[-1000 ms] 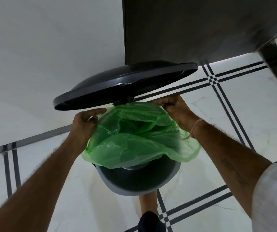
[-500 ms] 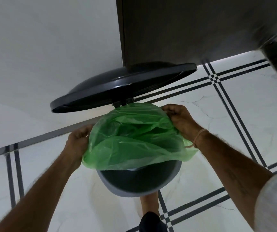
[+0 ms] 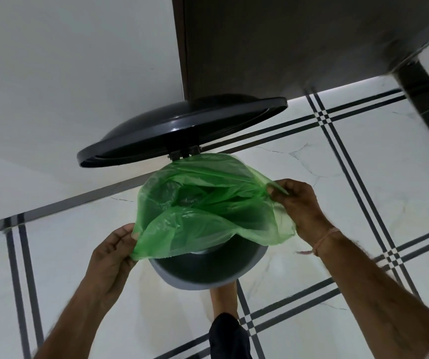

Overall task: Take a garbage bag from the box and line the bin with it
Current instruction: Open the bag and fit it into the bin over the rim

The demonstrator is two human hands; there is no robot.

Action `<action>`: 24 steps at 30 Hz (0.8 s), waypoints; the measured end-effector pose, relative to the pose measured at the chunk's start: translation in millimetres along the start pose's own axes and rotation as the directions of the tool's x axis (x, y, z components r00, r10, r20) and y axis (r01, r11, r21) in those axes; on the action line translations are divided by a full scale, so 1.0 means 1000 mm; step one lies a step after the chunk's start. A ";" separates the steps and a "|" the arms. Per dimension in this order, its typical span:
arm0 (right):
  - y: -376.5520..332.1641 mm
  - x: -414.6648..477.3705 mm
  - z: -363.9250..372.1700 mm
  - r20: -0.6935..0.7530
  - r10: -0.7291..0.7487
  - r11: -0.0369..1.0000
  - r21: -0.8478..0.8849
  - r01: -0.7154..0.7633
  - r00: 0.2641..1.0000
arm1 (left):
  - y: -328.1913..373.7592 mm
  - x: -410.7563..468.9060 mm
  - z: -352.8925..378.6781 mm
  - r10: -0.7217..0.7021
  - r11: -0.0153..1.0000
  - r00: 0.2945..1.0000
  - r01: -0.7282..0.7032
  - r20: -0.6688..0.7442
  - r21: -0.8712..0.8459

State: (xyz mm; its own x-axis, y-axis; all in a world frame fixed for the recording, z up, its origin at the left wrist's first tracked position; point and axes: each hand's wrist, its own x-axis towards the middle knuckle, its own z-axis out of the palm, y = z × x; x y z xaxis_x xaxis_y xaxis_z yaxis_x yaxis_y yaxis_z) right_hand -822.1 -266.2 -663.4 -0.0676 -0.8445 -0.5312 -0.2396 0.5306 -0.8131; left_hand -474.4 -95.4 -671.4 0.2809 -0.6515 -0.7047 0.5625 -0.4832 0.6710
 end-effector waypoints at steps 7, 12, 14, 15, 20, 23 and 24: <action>0.005 -0.031 0.000 -0.191 0.073 0.989 0.141 -0.046 0.979 | 0.001 -0.021 0.003 -0.051 0.977 0.977 0.091 -0.205 0.193; 0.021 -0.052 -0.005 0.024 0.211 0.840 0.507 -0.194 0.977 | 0.000 -0.035 0.010 -0.307 0.939 0.940 0.272 -0.152 -0.211; 0.032 -0.060 -0.005 0.162 0.242 0.737 0.611 -0.290 0.957 | -0.005 -0.039 0.013 -0.338 0.889 0.932 0.272 -0.127 -0.368; 0.038 -0.062 -0.005 0.214 0.267 0.699 0.629 -0.341 0.940 | -0.008 -0.040 0.015 -0.345 0.865 0.931 0.265 -0.121 -0.425; 0.054 -0.064 -0.002 0.240 0.322 0.651 0.646 -0.399 0.916 | -0.019 -0.036 0.010 -0.347 0.840 0.926 0.238 -0.146 -0.488; 0.042 -0.052 -0.001 0.126 0.263 0.738 0.612 -0.284 0.956 | -0.013 -0.025 0.004 -0.276 0.940 0.924 0.202 -0.266 -0.274; 0.037 -0.045 -0.002 0.063 0.250 0.792 0.561 -0.241 0.966 | -0.010 -0.024 0.003 -0.222 0.969 0.935 0.181 -0.278 -0.168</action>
State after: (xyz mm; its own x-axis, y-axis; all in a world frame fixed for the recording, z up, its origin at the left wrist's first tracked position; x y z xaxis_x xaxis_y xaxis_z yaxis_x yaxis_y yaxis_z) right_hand -830.3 -208.5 -669.3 -0.0645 -0.6789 -0.7314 0.3699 0.6644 -0.6494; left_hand -489.2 -77.3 -660.4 0.3533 -0.3391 -0.8719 0.7267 -0.4874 0.4840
